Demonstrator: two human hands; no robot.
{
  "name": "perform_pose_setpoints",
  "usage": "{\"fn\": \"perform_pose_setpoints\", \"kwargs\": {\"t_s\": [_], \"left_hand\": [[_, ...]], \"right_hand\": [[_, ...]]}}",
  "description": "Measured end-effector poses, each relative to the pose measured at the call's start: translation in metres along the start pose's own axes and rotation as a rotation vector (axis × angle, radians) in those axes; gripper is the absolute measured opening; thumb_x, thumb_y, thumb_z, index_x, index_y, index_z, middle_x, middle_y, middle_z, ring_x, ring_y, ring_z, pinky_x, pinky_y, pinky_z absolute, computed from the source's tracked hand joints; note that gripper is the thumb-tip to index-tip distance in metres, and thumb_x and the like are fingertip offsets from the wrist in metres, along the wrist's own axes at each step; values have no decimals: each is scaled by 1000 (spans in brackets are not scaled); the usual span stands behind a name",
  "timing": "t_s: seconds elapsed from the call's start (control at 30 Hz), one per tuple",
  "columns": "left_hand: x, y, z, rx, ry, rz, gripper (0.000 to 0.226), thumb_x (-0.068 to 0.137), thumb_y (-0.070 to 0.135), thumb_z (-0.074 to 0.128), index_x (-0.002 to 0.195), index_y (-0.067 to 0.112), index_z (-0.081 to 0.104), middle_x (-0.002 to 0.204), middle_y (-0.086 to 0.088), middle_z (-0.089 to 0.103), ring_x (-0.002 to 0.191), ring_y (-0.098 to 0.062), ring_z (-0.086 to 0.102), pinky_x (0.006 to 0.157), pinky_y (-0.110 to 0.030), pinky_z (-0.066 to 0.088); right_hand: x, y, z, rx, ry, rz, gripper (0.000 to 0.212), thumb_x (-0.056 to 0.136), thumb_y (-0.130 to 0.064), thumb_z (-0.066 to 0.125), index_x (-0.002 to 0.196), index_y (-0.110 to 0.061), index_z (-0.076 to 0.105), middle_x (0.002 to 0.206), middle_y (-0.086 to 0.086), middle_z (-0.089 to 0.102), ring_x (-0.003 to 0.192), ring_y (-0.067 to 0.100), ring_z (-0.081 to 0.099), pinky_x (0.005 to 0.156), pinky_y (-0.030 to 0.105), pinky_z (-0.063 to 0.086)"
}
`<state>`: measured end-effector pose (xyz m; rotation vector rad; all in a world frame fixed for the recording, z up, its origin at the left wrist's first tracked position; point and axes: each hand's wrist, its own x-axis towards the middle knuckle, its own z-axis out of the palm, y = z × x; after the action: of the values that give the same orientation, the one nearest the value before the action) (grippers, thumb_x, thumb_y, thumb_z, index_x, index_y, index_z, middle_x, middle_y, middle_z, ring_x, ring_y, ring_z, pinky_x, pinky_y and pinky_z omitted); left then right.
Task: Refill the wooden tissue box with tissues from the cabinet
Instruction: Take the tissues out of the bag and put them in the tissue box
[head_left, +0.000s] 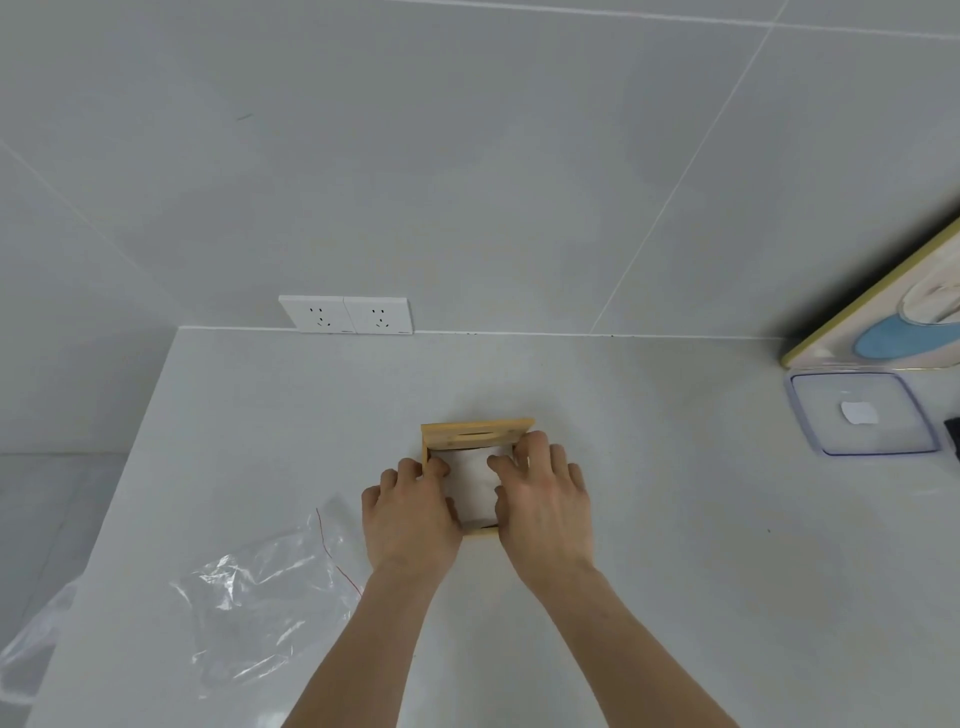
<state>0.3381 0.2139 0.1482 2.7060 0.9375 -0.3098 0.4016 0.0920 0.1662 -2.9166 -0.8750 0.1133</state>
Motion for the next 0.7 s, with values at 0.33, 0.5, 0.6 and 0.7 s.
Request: {"fn": "perform_pose_setpoints", "kwargs": {"t_s": [0.33, 0.5, 0.6, 0.7], "left_hand": [[3, -3, 0, -32, 2, -2, 46, 90, 20, 55, 132, 37, 55, 117, 7, 63, 108, -21, 57, 88, -32, 39], [6, -3, 0, -23, -2, 2, 55, 88, 19, 59, 139, 38, 51, 118, 7, 63, 109, -22, 57, 85, -32, 39], [9, -3, -1, -13, -13, -2, 57, 87, 17, 61, 140, 38, 52, 119, 7, 64, 110, -22, 57, 85, -32, 40], [12, -4, -2, 7, -19, 8, 60, 86, 16, 63, 140, 38, 51, 120, 8, 64, 111, -21, 56, 85, -32, 40]], "right_hand": [[18, 6, -2, -46, -293, 88, 59, 80, -8, 69, 132, -30, 55, 128, 7, 48, 97, 25, 59, 69, 32, 41], [27, 10, 4, -14, -388, 137, 56, 83, -5, 64, 131, -33, 58, 111, 1, 65, 101, 26, 68, 68, 31, 41], [27, 11, 6, -19, -376, 148, 57, 83, -7, 65, 133, -34, 58, 111, -1, 68, 102, 26, 68, 68, 30, 41], [23, 12, 6, -27, -352, 132, 52, 84, -13, 67, 131, -35, 58, 105, -2, 68, 97, 25, 68, 65, 31, 39]]}}
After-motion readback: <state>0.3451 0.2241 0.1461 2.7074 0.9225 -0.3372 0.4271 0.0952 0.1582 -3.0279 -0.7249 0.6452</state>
